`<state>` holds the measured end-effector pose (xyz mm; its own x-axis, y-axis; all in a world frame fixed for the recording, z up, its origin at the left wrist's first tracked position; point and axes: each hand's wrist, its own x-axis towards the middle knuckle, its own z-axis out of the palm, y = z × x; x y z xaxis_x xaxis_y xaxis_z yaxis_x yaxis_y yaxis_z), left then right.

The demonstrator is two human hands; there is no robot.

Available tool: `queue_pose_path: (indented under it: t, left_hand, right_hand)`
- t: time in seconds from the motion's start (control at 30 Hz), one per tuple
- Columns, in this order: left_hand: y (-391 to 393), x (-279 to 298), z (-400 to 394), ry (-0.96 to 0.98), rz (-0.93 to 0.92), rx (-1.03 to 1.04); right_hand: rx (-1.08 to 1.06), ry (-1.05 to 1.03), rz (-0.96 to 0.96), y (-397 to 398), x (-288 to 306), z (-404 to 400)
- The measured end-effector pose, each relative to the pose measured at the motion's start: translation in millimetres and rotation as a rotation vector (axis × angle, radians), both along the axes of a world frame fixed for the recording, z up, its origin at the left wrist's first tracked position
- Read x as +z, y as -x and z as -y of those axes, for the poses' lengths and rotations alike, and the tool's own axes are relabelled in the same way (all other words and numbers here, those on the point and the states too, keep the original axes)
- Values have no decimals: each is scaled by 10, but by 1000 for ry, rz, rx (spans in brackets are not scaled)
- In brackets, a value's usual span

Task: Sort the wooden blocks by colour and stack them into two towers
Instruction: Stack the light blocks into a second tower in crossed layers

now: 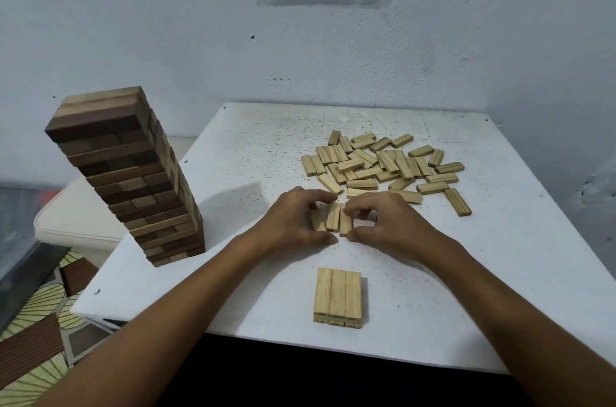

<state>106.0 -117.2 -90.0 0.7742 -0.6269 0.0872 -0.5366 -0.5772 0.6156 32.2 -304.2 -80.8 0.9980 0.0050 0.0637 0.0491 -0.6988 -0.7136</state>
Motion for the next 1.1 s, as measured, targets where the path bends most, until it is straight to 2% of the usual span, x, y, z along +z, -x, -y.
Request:
queue_pose_path:
  t: [0.1, 0.2, 0.4, 0.57, 0.73, 0.83, 0.93, 1.0, 1.1]
  left_hand:
    - [-10, 27, -3, 25, 4, -27]
    - [4, 29, -11, 131, -28, -34]
    - [19, -41, -6, 256, 54, -128]
    - [15, -74, 41, 241, 41, -121]
    - [-24, -66, 36, 241, -20, -240]
    - [-60, -25, 18, 170, 35, -297]
    - [-22, -33, -7, 258, 33, -215]
    - [61, -52, -19, 426, -121, -75]
    - [203, -68, -24, 678, -426, 50]
  right_hand:
    - [2, 29, 33, 6, 0, 2]
    - [37, 87, 44, 11, -23, 12]
    - [4, 106, 84, 33, -65, -27]
    - [-21, 138, 106, 59, -38, -71]
    - [21, 145, 102, 97, -21, -100]
    - [34, 154, 81, 107, -37, -110]
    - [-73, -16, 171, 104, -50, -141]
    - [-181, -301, 218, 103, -36, -181]
    - [-163, -710, 125, 77, -40, -237]
